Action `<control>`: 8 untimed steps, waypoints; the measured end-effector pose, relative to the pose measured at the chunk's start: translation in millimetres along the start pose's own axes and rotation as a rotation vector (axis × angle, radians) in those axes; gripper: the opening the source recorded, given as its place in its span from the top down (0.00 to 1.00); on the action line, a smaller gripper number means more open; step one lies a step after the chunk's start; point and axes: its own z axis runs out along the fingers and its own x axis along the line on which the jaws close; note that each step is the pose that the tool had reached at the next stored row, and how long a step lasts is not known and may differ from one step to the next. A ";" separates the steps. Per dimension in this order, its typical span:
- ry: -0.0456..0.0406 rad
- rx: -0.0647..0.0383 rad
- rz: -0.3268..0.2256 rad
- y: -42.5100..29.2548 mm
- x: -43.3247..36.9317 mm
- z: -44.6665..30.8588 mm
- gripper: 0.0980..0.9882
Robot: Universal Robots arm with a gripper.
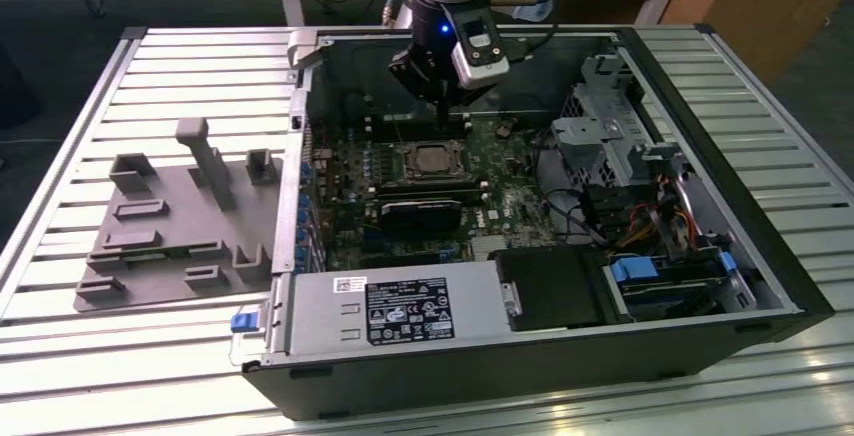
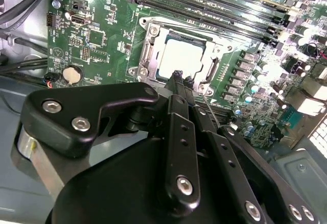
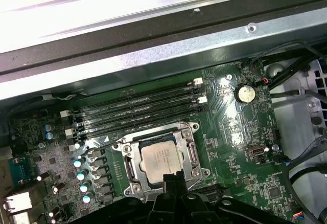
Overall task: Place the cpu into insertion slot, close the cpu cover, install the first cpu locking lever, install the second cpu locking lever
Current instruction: 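Install the first cpu locking lever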
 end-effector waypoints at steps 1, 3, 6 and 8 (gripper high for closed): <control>0.0000 0.000 0.000 0.0 0.0 0.0 1.00; 0.0000 0.000 0.000 0.0 0.0 0.0 1.00; 0.0000 0.000 0.000 -0.2 0.8 -0.1 1.00; 0.0000 0.000 0.000 -0.6 2.1 -0.1 1.00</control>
